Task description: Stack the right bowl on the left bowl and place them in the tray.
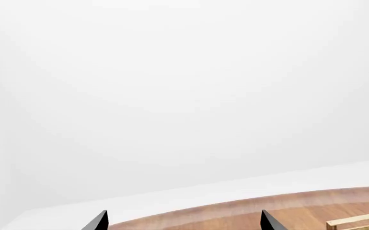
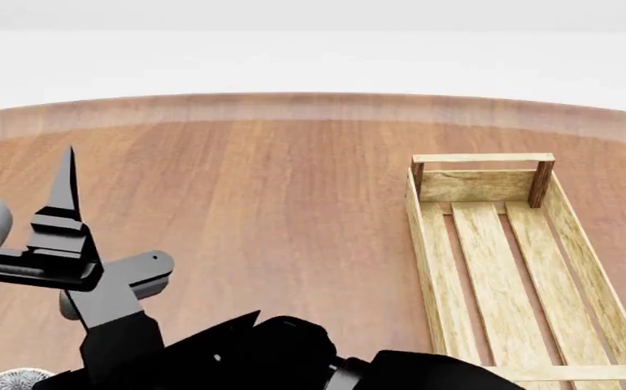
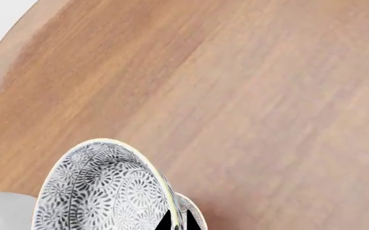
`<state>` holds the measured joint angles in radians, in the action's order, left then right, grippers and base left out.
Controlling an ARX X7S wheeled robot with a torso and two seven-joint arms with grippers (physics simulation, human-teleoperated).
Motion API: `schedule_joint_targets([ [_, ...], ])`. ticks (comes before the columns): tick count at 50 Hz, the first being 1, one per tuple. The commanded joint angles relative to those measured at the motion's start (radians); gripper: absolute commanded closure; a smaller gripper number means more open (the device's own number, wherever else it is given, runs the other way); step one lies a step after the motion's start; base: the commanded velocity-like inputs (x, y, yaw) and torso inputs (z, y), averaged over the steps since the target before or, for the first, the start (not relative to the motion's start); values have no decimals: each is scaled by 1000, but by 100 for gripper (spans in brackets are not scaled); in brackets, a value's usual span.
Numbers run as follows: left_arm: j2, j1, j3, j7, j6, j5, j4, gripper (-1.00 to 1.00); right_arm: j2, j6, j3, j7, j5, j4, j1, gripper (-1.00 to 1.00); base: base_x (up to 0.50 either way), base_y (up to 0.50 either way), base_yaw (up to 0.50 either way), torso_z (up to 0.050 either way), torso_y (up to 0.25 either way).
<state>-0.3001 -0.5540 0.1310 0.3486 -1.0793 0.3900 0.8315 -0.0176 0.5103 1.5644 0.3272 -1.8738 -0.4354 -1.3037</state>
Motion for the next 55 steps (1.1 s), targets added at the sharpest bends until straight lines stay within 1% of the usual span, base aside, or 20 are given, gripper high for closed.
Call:
schedule_joint_targets([
  [1,12,-5,-23,-16,-21,-5,10,-100,18,-15,19,-33,-14,62,-5,100,0,0,0,0,0],
  [17,5,14,-22,-10,-8,0,10,-100,18,-9,18,-36,17,112,7,100,0,0,0,0,0],
  [31,3,14,-29,-8,0,9,3,-100,18,-1,17,-56,33,86,19,100,0,0,0,0,1],
  [33,8,24,-44,-27,21,28,5,-100,18,-1,18,-54,35,87,21,100,0,0,0,0,0],
  [38,-4,19,-21,3,12,-2,1,-100,18,1,17,-54,42,92,28,100,0,0,0,0,0],
  [39,4,20,-40,-5,8,16,4,-100,18,2,17,-54,43,92,28,100,0,0,0,0,0],
  [42,-7,18,-22,-4,2,11,8,-100,18,2,17,-57,46,90,29,100,0,0,0,0,-250],
  [55,-10,24,-21,-3,17,17,5,-100,18,-9,15,-60,56,82,25,100,0,0,0,0,-250],
])
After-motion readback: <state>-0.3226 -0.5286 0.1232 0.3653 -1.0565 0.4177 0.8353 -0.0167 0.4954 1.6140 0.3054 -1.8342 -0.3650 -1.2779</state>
